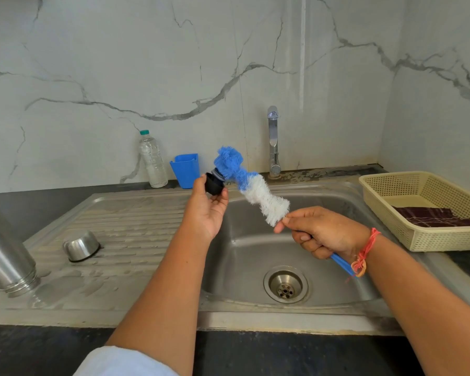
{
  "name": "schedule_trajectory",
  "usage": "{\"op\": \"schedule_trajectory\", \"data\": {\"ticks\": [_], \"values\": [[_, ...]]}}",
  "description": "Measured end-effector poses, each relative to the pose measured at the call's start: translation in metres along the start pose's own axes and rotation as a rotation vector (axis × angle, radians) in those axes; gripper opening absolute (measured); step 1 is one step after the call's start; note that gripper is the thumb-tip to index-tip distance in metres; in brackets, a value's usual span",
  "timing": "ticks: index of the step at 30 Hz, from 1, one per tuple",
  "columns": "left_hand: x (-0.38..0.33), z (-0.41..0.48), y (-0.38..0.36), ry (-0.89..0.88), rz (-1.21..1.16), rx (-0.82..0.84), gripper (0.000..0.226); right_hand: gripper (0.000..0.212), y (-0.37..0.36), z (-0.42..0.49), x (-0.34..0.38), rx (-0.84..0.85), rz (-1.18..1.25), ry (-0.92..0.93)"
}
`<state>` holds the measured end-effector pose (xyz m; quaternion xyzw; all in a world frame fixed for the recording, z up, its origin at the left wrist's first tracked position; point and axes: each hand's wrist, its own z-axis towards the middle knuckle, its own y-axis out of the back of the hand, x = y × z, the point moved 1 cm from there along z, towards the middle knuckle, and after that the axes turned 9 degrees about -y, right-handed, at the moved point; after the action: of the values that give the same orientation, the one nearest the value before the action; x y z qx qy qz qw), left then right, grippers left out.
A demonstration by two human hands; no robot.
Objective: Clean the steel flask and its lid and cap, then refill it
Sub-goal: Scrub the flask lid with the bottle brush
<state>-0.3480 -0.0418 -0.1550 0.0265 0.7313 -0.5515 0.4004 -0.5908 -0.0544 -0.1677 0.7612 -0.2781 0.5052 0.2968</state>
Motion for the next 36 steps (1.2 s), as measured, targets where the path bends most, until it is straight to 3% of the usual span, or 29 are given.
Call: {"op": "schedule_trajectory", "data": {"ticks": [2, 7, 12, 17, 23, 28, 33, 36], "values": [[-0.003, 0.003, 0.003, -0.016, -0.015, -0.024, 0.023, 0.029, -0.001, -0.001, -0.002, 0.014, -0.021, -0.012], [0.004, -0.003, 0.000, 0.066, 0.137, 0.099, 0.037, 0.029, -0.002, 0.004, 0.002, -0.012, 0.049, 0.015], [-0.001, 0.001, 0.000, -0.025, 0.037, 0.021, 0.024, 0.031, 0.000, -0.001, -0.002, 0.013, 0.001, -0.013], [0.007, -0.006, -0.003, 0.047, 0.199, 0.160, 0.033, 0.028, -0.001, 0.003, 0.002, -0.014, 0.081, 0.014], [-0.001, 0.003, 0.000, -0.034, -0.008, -0.001, 0.026, 0.030, -0.002, 0.001, -0.002, 0.015, 0.015, -0.021], [0.006, -0.003, -0.002, 0.044, 0.145, 0.132, 0.038, 0.027, -0.006, 0.007, 0.002, -0.004, 0.089, 0.011], [-0.004, 0.005, 0.000, -0.032, 0.015, 0.040, 0.038, 0.029, -0.003, 0.003, -0.002, 0.016, 0.032, -0.010], [0.000, 0.001, 0.005, 0.007, 0.192, 0.119, 0.031, 0.029, -0.006, 0.009, -0.004, -0.029, 0.022, -0.010]]}}
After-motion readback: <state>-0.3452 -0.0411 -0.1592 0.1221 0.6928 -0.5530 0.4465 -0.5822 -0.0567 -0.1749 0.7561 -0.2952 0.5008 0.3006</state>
